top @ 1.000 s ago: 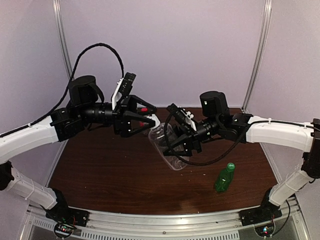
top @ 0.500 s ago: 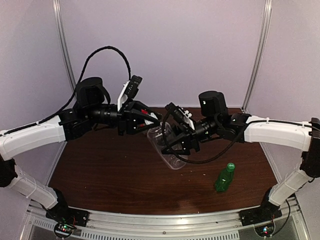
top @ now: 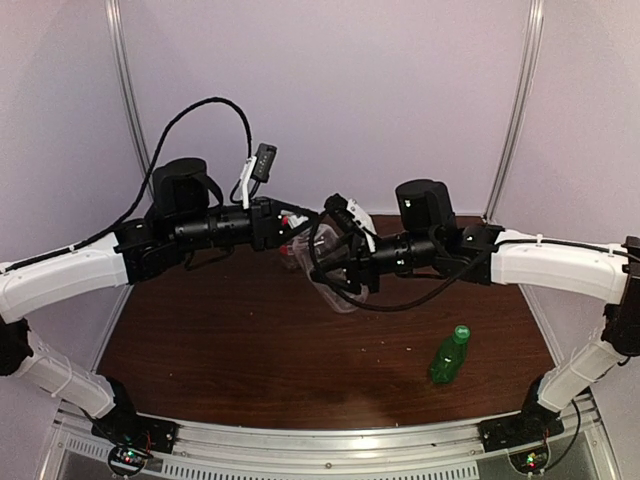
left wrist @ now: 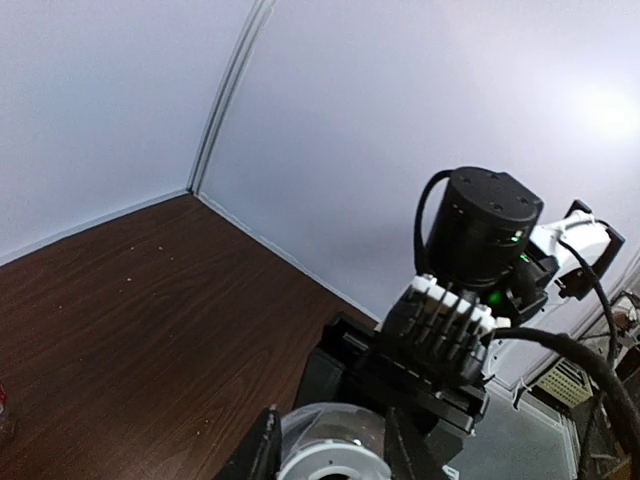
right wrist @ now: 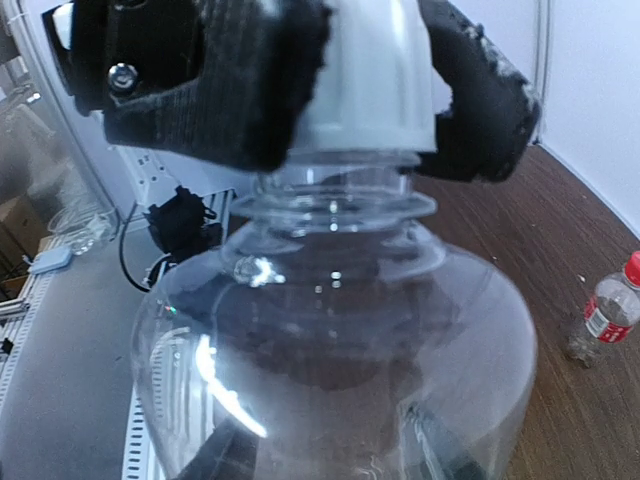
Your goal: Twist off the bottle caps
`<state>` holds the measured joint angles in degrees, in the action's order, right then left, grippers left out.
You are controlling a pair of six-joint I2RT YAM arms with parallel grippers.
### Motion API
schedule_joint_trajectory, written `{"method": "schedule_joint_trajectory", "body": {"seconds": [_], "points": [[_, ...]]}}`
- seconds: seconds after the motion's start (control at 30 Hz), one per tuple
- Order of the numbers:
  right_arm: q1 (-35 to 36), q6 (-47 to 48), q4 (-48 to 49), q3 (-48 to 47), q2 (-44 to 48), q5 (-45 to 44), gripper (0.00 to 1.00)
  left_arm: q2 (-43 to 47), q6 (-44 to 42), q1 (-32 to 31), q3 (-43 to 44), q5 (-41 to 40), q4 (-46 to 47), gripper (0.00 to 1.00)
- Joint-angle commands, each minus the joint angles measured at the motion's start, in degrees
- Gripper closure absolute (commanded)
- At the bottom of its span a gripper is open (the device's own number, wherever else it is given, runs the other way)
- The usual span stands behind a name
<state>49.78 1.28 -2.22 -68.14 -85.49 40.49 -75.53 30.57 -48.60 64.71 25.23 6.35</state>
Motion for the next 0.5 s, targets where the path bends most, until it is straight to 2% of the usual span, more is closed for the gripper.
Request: {"method": "schedule_joint_trajectory", "body": {"seconds": [0.0, 0.13, 0.23, 0.47], "points": [[0.35, -0.55, -0.83, -0.37, 0.37, -18.44, 0.56, 0.14, 6.72, -1.39, 1.90, -16.62, -5.58, 0.85], [1.31, -0.08, -0.43, 0.07, 0.30, -23.18, 0.56, -1.39, 7.18, -1.59, 3.84, -18.93, -9.06, 0.78], [1.45, 0.08, 0.02, 0.59, 0.66, -22.92, 0.56, -1.47, 7.09, -1.64, 3.78, -19.68, -8.81, 0.69], [1.36, 1.46, -1.04, 1.29, 1.40, -16.44, 0.53, 0.70, -2.20, -1.37, 2.04, -14.40, -3.92, 0.38]]}}
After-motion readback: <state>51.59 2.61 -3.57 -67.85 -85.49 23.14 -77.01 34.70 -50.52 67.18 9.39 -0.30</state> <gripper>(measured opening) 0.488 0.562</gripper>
